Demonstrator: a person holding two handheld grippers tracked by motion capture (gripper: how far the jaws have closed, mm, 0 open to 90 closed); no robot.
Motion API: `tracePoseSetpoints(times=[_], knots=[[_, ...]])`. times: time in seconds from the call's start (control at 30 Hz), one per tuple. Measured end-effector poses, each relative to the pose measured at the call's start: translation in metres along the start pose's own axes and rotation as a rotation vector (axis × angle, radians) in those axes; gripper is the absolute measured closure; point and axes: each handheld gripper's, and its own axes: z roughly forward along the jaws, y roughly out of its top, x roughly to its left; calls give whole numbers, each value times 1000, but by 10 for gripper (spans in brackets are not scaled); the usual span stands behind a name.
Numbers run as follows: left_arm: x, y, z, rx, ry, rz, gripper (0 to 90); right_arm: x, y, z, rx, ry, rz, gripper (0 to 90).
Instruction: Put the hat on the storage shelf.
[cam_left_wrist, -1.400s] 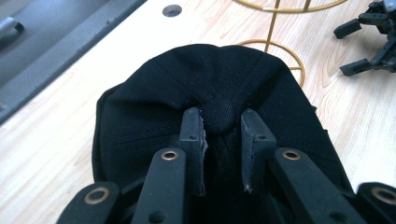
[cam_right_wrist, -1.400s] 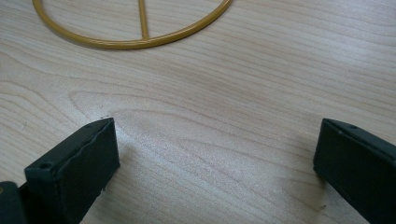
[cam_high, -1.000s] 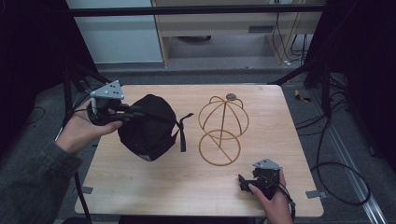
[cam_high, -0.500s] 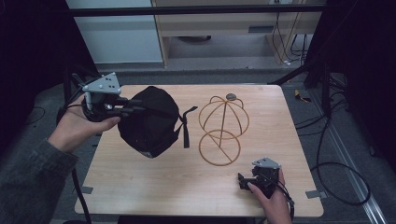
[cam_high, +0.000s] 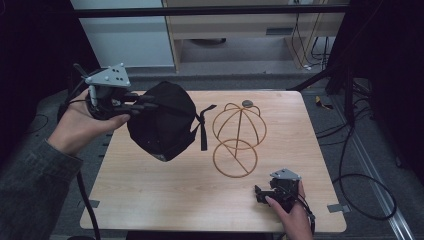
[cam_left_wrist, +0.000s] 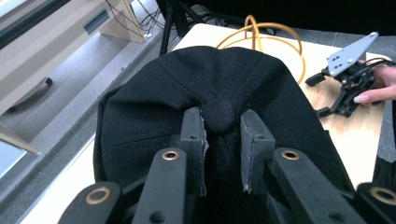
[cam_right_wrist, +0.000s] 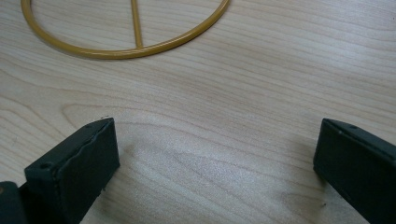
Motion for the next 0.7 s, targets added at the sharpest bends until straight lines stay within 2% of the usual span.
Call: tracePoseSetpoints(times=[0.1,0.23,0.53,0.7], knots=[[-1,7,-3,-1,5,18,738,0,0,0,-2,1,0,3],[-1,11,-4,-13,1,8,738,0,0,0,-3,1,0,3],[-6,17,-6,-5,14,21,738,0,0,0,-2,2,-1,3],[-10,22,-6,-6,37,18,738,0,1,1,-2,0,2,3]])
